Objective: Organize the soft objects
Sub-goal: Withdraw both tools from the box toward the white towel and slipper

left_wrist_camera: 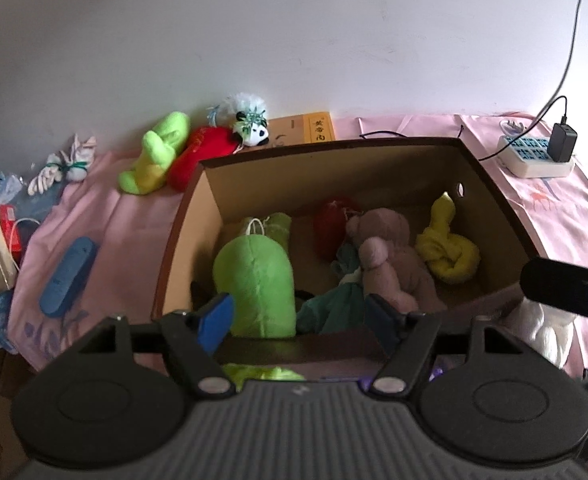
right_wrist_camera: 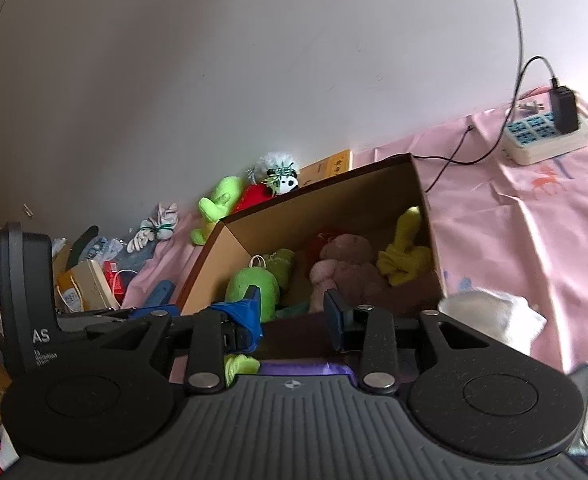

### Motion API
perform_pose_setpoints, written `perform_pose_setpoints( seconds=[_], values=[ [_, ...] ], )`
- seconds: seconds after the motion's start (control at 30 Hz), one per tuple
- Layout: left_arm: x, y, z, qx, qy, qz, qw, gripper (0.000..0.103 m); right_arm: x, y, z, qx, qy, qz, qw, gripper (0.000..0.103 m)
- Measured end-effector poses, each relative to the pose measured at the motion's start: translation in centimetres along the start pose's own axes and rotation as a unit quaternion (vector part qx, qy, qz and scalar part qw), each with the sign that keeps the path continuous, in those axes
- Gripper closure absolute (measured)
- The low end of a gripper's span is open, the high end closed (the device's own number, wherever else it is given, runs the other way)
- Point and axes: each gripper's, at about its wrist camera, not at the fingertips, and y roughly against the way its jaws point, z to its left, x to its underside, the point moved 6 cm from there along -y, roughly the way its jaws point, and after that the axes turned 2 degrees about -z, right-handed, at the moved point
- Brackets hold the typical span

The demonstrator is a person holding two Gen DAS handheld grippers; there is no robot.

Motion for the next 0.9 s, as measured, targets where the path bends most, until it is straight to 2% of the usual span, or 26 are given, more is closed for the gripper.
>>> perform_pose_setpoints(
  seconds=[0.2,0.43,0.7,0.9],
  values=[
    [1.2,2.0,0.2,0.01,-0.001,-0.007,0.9999,0.03,1.7,2.2,0.2,0.017,-0.002,-0.01,1.0,0.084],
    [2.5,3.9,0.6,0.002,-0.004,-0.012,0.9999,0.029,3.0,3.5,0.4,0.015,-0.006,-0.007,1.0,0.084],
    [3.5,5.2,1.3,-0.017,-0.009,-0.014,0.9997,0.028,4.4,4.3,0.2,-0.014,0.005,0.011,1.0,0.084],
    [4.3,5.8,0.9,-0.008,-0.005,-0.014,0.9999,0.028,5.5,5.6,-1.6,-0.031,0.027,0.035,0.999,0.084]
  ],
)
